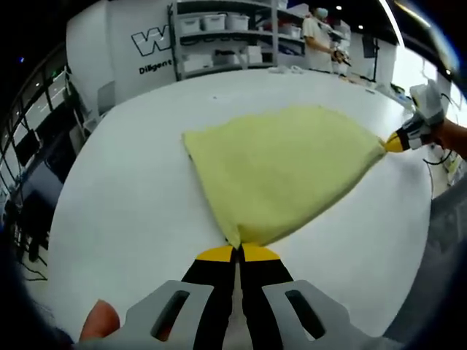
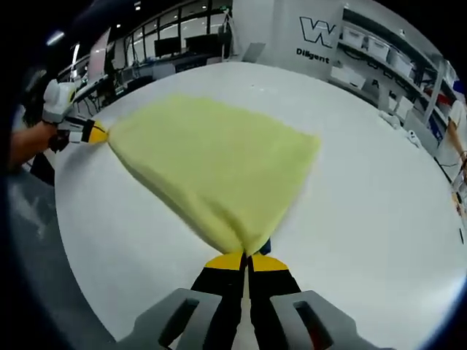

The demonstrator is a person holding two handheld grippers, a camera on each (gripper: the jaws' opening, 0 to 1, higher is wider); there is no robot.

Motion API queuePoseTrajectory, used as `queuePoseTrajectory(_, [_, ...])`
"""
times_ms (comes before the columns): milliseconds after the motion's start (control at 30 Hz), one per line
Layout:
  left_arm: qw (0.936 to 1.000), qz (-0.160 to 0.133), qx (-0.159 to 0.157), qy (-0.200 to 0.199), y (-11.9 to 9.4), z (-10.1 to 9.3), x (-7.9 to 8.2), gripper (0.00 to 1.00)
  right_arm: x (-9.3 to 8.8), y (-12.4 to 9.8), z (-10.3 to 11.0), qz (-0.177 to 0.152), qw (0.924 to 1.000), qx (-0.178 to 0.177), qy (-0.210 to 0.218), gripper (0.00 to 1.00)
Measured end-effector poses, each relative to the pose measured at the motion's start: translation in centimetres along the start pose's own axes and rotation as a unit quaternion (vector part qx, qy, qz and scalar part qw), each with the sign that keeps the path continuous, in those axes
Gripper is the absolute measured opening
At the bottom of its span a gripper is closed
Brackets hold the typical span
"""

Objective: Fold the garment on the visible template until the final outline fits inside the template.

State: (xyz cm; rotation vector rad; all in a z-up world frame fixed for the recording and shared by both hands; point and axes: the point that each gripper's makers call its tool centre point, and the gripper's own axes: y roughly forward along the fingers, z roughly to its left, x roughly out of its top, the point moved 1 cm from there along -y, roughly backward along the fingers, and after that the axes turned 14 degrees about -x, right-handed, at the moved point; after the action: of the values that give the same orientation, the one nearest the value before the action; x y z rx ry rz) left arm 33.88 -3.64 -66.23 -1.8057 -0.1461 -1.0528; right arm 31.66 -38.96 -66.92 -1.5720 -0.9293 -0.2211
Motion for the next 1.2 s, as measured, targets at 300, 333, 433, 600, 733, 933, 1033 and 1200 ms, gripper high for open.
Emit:
queuePoseTrajectory(300, [1.0000,-0.010,0.003,0.000,0.3,0.2,-0.1,0.00,0.0,0.3,-0.1,-0.009,0.9999,-0.005,0.006,0.00])
queuePoseTrajectory(333, [1.0000,-0.009,0.003,0.003,0.3,0.1,-0.1,0.00,0.0,0.3,-0.1,-0.009,0.9999,-0.005,0.006,0.00])
queuePoseTrajectory(433, [0.9999,-0.009,0.003,0.004,0.3,0.1,0.0,0.00,0.0,0.2,-0.1,-0.010,0.9999,-0.007,0.006,0.00])
queuePoseTrajectory(600, [1.0000,-0.009,-0.002,0.002,0.3,-0.1,0.0,0.00,0.1,0.0,-0.2,-0.018,0.9997,-0.009,0.017,0.00])
queuePoseTrajectory(733, [0.9998,-0.018,-0.007,-0.007,-0.1,-0.4,0.5,0.01,0.5,-0.5,-0.6,-0.025,0.9993,-0.017,0.023,0.00])
queuePoseTrajectory(933, [0.9995,-0.030,0.004,-0.013,-1.2,-0.2,1.4,0.02,1.4,-1.6,-2.3,-0.038,0.9973,-0.050,0.037,0.00])
queuePoseTrajectory(1033, [0.9986,-0.046,0.025,-0.003,-2.1,0.2,2.3,0.01,2.3,-2.6,-2.8,-0.054,0.9955,-0.064,0.044,0.00])
queuePoseTrajectory(1200, [0.9973,-0.068,0.020,0.018,-2.5,-1.0,3.7,0.00,4.8,-4.1,-1.0,-0.095,0.9940,-0.050,0.019,0.00])
